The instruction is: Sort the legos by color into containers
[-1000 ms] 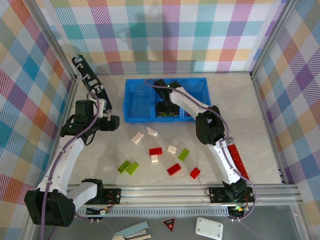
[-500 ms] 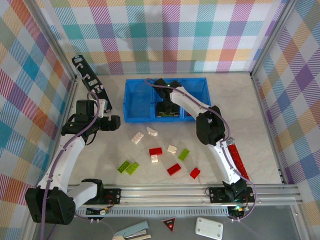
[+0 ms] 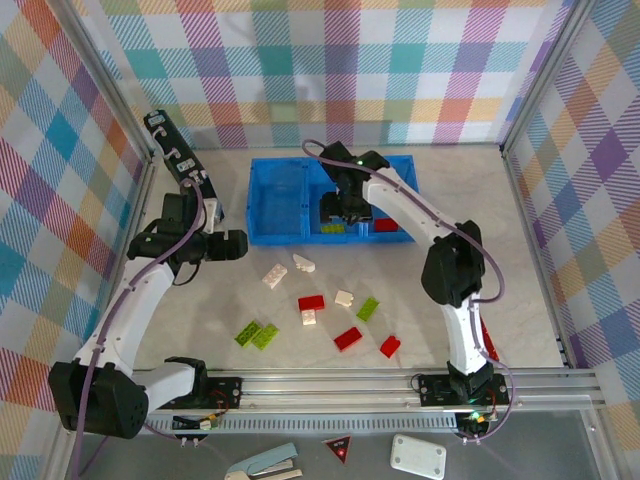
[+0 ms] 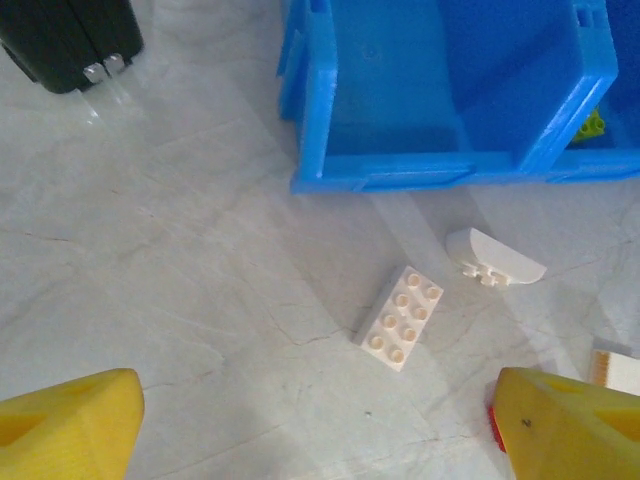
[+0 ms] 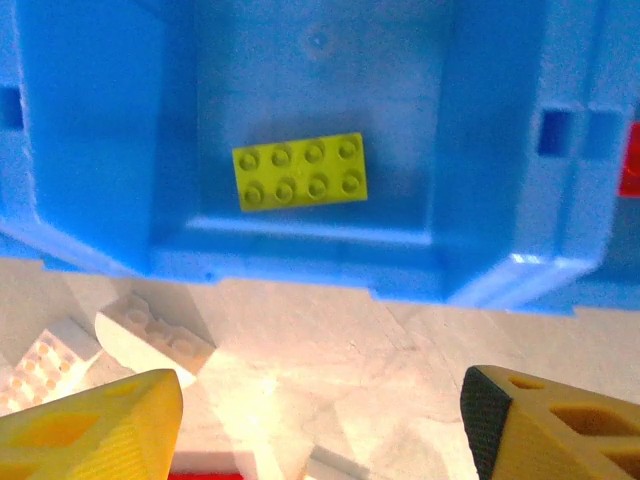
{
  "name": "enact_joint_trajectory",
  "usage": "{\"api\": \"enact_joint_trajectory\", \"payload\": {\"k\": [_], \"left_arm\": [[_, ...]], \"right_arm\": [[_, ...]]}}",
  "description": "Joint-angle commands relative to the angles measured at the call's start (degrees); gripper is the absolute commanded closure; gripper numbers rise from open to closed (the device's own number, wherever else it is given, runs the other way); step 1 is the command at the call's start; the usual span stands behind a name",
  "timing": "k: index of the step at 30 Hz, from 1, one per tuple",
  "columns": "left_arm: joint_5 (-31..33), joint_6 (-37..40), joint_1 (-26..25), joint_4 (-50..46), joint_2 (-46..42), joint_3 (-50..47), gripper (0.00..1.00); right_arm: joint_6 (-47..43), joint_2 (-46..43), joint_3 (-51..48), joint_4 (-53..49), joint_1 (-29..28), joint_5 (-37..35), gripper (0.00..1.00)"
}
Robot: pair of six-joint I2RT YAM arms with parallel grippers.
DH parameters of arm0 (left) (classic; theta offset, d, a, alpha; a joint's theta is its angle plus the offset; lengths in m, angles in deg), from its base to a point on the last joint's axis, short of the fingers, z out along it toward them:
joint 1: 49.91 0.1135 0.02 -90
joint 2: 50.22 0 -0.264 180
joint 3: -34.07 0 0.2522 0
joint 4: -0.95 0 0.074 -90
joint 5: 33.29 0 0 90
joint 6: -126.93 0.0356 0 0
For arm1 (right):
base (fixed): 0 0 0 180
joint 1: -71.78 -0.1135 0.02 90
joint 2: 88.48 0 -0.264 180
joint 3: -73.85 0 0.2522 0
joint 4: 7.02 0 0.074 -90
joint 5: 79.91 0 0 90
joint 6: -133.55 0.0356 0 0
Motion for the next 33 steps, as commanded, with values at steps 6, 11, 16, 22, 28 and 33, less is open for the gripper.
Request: {"api": "enact_joint_trajectory", "payload": {"k": [6,11,16,22,28,33], "left_arm": [[6.3,-7.0,-10.0,-3.2,7.3,3.6,0.12],[10.5,-14.4,-14.1,-3.4,13.3,4.7,0.16],[14.3,-26.0,-16.4,-1.7,18.2,5.1,0.16],[20.7,-39.2,-19.6,-3.9,26.5,8.1,0.14],[20.9,-48.5,-21.6,-0.6,29.1,7.0,0.06],[19.3,-52.1,-22.0,4.0,29.6,4.4,0.04]], "right_arm": [[0.9,-11.5,-11.5,2.7,-0.4,-2.2,0.26],[1.7,-17.2,-18.8,4.4,-0.4,-3.4,0.26],[1.0,-21.0,-23.7,5.0,0.0,-5.5,0.26],[1.1,-24.8,-28.1,4.9,0.5,-7.3,0.26],[1.7,-28.7,-32.6,5.4,1.1,-8.0,0.26],[1.9,-31.3,-35.2,5.4,2.1,-8.1,0.25]]}}
